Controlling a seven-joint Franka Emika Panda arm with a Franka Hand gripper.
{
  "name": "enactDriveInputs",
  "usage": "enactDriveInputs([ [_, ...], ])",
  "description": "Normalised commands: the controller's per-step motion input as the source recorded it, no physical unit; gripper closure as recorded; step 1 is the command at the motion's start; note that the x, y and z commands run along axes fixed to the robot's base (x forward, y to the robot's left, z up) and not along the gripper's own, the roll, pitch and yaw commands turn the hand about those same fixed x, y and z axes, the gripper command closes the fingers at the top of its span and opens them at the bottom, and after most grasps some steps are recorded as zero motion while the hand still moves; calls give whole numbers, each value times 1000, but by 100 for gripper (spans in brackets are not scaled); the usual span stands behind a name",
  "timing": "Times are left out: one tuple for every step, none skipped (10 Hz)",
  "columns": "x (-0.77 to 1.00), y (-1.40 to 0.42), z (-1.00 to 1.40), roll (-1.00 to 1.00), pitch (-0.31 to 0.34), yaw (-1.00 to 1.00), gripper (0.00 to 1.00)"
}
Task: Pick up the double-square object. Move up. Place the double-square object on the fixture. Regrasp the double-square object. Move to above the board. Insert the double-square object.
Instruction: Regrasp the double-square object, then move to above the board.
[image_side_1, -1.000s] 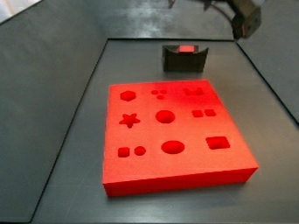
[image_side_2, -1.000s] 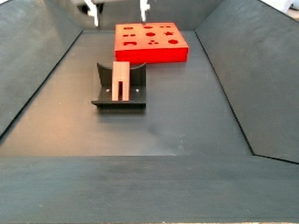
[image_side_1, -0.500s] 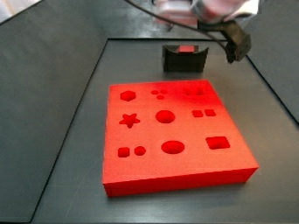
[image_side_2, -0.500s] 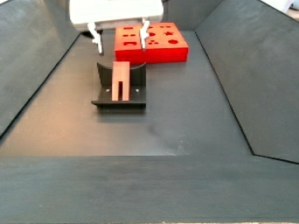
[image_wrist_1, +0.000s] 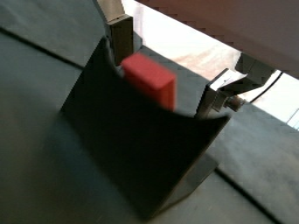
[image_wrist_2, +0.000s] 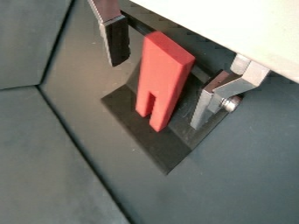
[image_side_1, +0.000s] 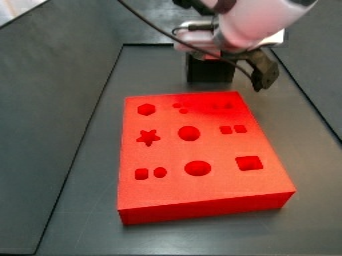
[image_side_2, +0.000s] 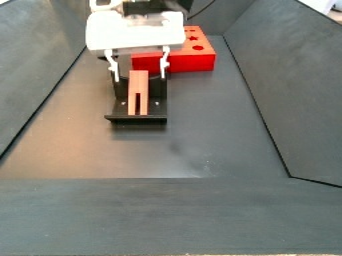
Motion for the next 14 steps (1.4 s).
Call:
enactDriveInputs([
  [76,8,-251,68,3,-48,0],
  [23,-3,-186,54,27,-37,0],
  [9,-7,-174,50,28,-23,0],
  [10,-6,-173,50,28,-18,0],
  [10,-6,-172,50,28,-12,0],
  [10,-6,-171,50,28,-7,0],
  [0,0,0,0,0,0,100],
  [44,-198,1000,403,171,274,100],
  [44,-201,1000,385,165,267,100],
  [47,-200,1000,338,146,258,100],
  [55,-189,1000,213,87,239,100],
  [54,-189,1000,115,28,220,100],
  [54,-182,1000,64,-3,194,100],
  [54,-177,1000,37,-20,173,100],
])
